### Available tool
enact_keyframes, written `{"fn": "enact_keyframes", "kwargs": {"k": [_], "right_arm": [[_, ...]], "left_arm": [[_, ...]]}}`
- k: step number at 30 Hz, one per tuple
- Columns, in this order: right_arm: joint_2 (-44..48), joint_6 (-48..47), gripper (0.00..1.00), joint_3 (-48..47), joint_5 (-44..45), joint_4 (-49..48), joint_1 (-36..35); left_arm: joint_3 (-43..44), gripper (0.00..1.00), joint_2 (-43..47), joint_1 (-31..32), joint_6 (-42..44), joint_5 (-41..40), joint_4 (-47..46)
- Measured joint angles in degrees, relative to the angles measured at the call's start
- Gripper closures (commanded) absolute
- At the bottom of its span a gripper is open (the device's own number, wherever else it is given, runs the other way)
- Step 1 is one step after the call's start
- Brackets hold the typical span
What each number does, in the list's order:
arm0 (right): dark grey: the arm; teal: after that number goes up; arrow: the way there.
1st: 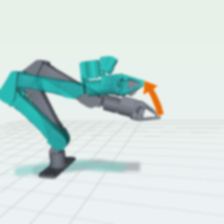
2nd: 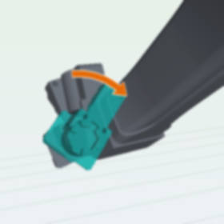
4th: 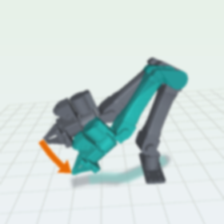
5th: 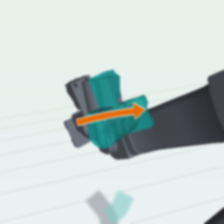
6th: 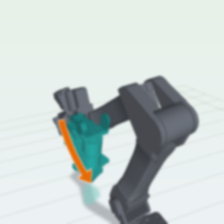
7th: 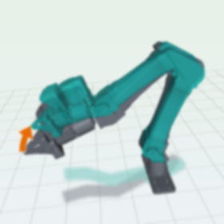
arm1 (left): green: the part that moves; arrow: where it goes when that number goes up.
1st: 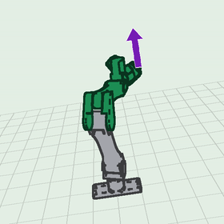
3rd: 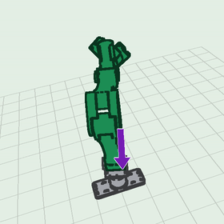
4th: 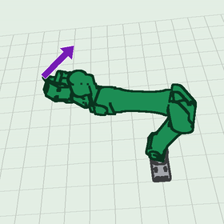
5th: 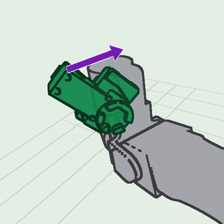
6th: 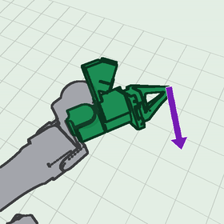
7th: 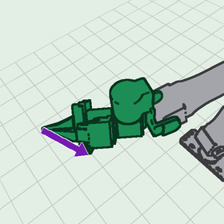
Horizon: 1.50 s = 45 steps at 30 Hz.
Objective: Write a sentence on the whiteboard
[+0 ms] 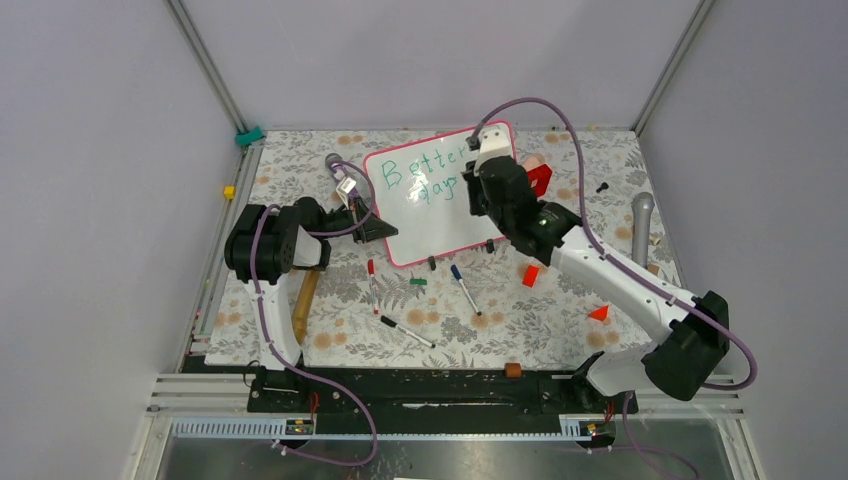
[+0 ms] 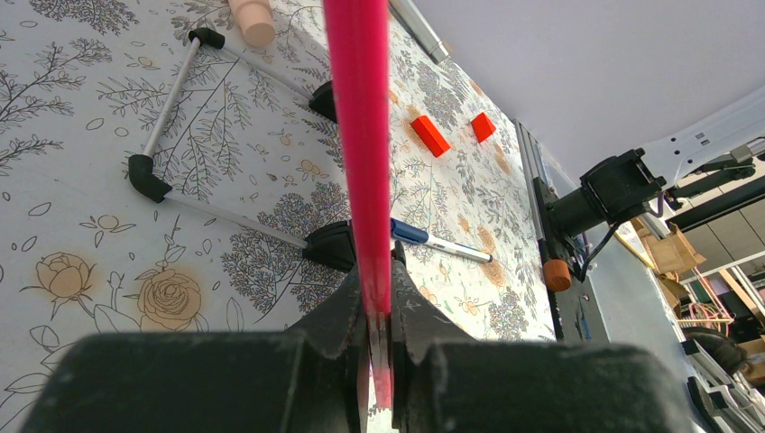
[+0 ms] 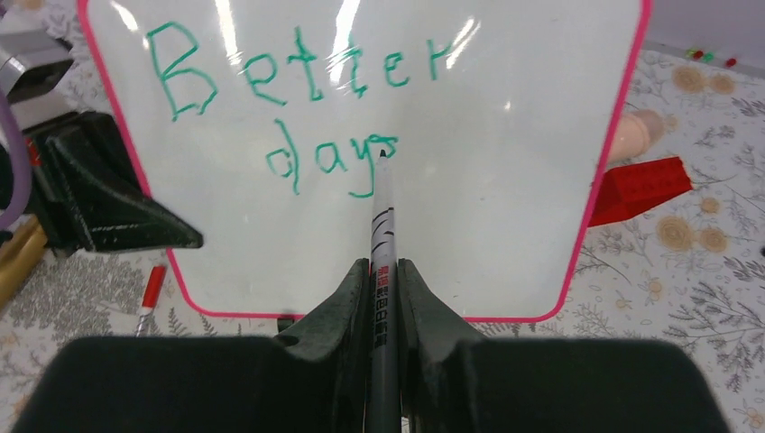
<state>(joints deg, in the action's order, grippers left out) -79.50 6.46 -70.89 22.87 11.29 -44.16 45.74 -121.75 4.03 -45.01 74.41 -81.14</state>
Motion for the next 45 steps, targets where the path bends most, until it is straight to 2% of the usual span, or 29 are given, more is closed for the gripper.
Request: {"fn": "enact_keyframes", "kwargs": {"k": [6, 21, 45], "right_arm": [[-0.15, 0.57, 1.0, -2.49, -1.7, 2.73, 4.94], [-7.21, 1.31, 1.0, -3.23, -5.03, 5.88, 4.98], [-15.98, 1.31, 1.0, -12.85, -5.84, 6.97, 6.08]], "left_arm": [[0.0, 1.0, 0.0, 0.02, 0.0, 0.0, 0.0], [0.0, 1.0, 0.0, 0.02, -0.02, 0.0, 0.0], [0.0, 1.0, 0.0, 0.02, -0.02, 0.0, 0.0]]}}
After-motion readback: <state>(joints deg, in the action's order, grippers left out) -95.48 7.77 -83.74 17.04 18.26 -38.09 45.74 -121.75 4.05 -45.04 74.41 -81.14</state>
